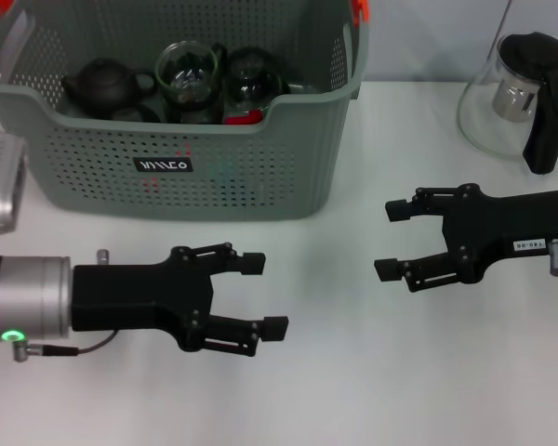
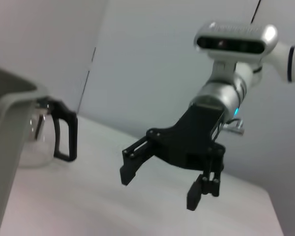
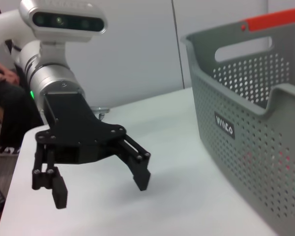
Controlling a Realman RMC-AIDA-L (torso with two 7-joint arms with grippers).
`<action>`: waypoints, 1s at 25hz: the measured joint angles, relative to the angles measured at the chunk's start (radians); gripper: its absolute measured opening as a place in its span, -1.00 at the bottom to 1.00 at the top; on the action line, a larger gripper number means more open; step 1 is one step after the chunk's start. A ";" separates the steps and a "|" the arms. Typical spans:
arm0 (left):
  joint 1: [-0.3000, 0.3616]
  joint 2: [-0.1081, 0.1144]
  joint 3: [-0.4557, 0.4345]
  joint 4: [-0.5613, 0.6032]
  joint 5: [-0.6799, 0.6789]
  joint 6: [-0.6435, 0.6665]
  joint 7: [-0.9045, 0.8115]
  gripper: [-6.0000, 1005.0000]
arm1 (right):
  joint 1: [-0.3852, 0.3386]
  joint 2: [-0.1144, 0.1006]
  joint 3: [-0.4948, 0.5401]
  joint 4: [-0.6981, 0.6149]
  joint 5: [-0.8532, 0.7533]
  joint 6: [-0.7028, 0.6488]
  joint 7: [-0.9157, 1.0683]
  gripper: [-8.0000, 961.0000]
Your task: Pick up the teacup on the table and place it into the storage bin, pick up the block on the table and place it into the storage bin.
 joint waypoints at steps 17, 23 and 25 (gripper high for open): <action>-0.040 0.001 -0.004 -0.049 0.060 -0.070 0.001 0.89 | 0.022 0.003 0.000 0.001 -0.050 0.003 0.015 0.93; -0.042 0.001 -0.005 -0.049 0.059 -0.070 0.001 0.89 | 0.022 0.004 0.002 0.000 -0.050 0.003 0.015 0.93; -0.042 0.001 -0.006 -0.049 0.058 -0.072 0.000 0.89 | 0.022 0.004 0.003 0.000 -0.050 0.003 0.015 0.93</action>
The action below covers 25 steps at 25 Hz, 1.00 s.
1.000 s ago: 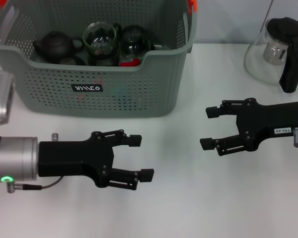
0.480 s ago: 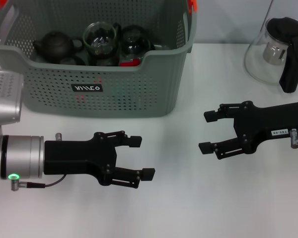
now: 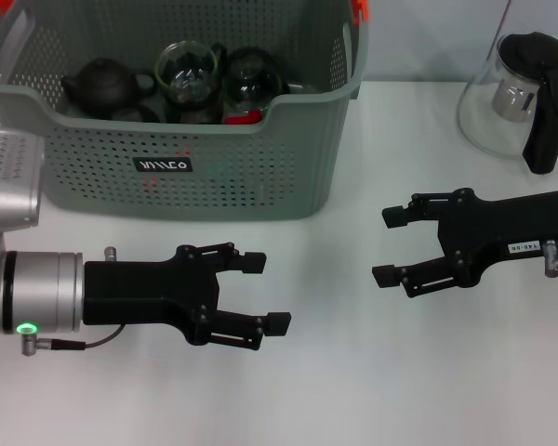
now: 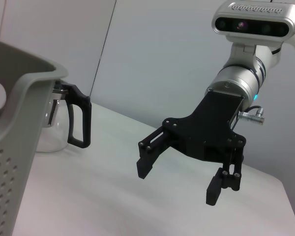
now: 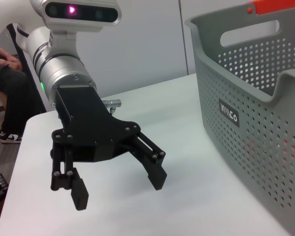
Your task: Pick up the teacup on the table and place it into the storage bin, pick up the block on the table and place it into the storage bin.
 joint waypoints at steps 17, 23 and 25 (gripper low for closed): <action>-0.001 0.000 0.001 0.000 0.000 0.000 -0.003 0.89 | 0.000 0.000 -0.001 0.004 0.000 0.000 0.000 0.93; -0.001 0.003 0.001 0.000 0.000 -0.001 -0.003 0.89 | -0.003 0.000 0.000 0.005 0.000 0.000 0.000 0.93; -0.001 0.004 0.000 0.000 0.000 -0.001 -0.004 0.89 | -0.003 0.000 0.000 0.006 0.000 0.001 0.000 0.93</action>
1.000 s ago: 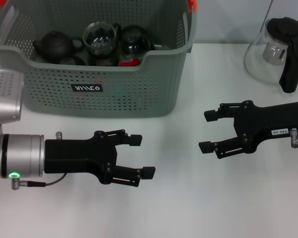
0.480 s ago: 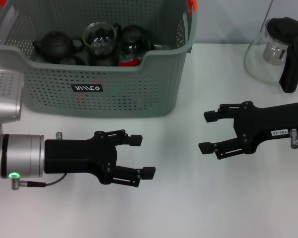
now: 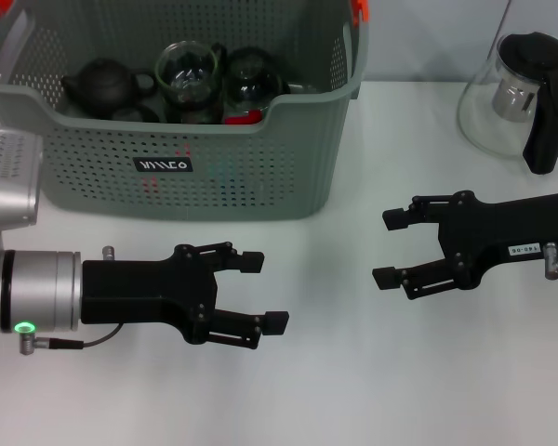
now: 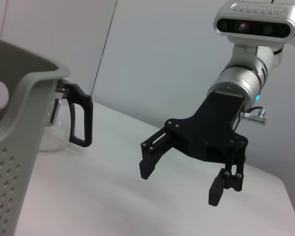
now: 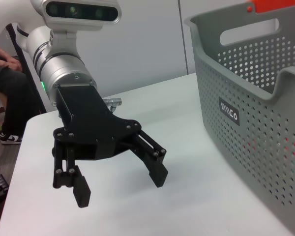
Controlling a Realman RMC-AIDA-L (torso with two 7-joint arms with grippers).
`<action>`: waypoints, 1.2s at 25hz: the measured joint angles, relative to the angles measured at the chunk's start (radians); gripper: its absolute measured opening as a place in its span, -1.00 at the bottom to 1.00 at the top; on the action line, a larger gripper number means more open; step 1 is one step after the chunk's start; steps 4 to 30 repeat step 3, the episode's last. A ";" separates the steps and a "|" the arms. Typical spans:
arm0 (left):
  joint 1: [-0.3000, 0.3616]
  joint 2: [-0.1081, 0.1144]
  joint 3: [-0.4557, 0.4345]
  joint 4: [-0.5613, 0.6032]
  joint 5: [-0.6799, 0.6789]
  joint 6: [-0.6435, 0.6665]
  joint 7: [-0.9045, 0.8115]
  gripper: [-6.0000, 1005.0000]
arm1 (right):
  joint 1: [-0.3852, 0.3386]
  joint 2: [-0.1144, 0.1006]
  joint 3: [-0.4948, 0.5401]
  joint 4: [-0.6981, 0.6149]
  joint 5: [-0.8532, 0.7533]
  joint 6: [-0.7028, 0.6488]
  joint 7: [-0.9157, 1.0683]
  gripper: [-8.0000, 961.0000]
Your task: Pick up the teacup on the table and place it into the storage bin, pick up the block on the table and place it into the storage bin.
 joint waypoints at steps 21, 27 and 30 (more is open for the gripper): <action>0.000 0.000 0.000 0.000 0.000 -0.001 0.000 0.89 | 0.000 0.000 -0.002 0.001 0.000 0.006 0.000 0.93; 0.000 0.000 0.000 0.000 0.000 -0.001 0.000 0.89 | 0.000 0.000 -0.002 0.001 0.000 0.006 0.000 0.93; 0.000 0.000 0.000 0.000 0.000 -0.001 0.000 0.89 | 0.000 0.000 -0.002 0.001 0.000 0.006 0.000 0.93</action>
